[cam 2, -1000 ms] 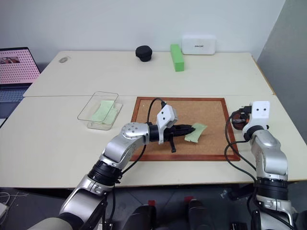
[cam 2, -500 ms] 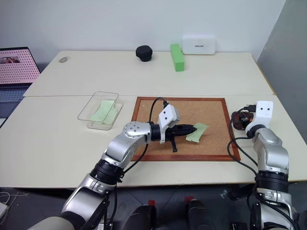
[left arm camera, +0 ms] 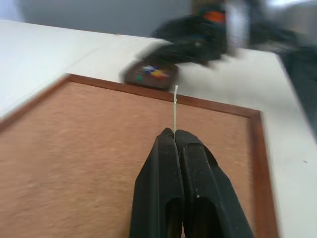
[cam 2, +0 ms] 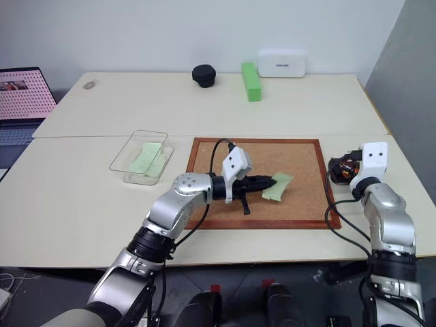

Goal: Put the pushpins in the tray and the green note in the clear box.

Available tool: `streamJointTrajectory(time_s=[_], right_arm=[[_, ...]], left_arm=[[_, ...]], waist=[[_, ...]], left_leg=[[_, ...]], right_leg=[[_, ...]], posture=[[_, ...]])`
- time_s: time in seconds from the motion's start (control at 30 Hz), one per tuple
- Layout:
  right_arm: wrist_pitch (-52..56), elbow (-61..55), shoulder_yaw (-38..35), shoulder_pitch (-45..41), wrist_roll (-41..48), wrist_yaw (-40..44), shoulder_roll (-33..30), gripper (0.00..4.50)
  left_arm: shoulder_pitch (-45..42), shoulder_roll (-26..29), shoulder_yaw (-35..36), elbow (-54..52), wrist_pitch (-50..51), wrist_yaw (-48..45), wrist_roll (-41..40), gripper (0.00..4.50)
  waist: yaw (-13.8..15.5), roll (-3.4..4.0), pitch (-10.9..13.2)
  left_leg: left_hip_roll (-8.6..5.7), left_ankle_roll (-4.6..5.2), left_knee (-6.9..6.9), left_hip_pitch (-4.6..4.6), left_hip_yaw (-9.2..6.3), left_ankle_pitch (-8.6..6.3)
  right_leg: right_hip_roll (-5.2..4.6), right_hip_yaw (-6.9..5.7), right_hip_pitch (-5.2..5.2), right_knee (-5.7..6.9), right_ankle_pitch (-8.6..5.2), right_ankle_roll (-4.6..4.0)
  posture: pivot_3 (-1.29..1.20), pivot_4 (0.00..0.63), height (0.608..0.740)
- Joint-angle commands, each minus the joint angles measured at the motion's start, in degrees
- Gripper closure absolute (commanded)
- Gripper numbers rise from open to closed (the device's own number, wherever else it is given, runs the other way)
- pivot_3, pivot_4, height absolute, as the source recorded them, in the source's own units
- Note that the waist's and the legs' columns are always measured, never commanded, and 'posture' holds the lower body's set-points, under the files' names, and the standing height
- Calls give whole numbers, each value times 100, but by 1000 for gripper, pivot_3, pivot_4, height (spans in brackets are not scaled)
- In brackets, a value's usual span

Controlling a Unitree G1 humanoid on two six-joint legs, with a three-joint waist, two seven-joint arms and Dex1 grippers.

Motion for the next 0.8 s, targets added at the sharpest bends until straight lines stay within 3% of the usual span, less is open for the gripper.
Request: streamJointTrajectory(time_s=[0.03, 0.23, 0.47, 0.7, 0.8], right_arm=[[27, -1200, 196, 128, 578, 579, -17, 5], [718, -2610, 800, 25, 1720, 849, 326, 5], [1072, -2891, 1021, -243, 2219, 1006, 263, 5], [938, -2670, 1096, -392, 2187, 1104, 240, 5], [872, -2620, 1124, -367, 2123, 1134, 218, 0]], left_arm=[[-289, 66, 733, 23, -80, 775, 45, 4500], [-168, 364, 1687, -144, -348, 3106, 1058, 4500], [452, 323, 2225, -915, -150, 5063, 2060, 4500], [747, 218, 2243, -1119, 320, 5397, 2218, 4500], [863, 78, 2370, -1168, 549, 5545, 2146, 4059]], waist=[[-23, 0, 0], [-42, -1, 1], [74, -2, 1], [106, -5, 2], [80, -5, 2]], left_leg=[[0, 0, 2, 2, 1, 0], [1, 0, 2, 3, -6, 0], [-8, -1, 4, -5, -11, 0], [-10, -1, 7, -10, -15, 0], [-8, -1, 7, -7, -15, 0]], right_leg=[[0, 1, 0, 2, 1, 1], [0, -2, 1, 0, 2, 4], [-14, -8, 2, -5, 3, 5], [-16, -16, 1, -4, 4, 5], [-13, -16, 1, -2, 3, 4]], posture=[[0, 150, 740], [0, 150, 740], [0, 150, 740], [0, 150, 740], [0, 150, 740]])
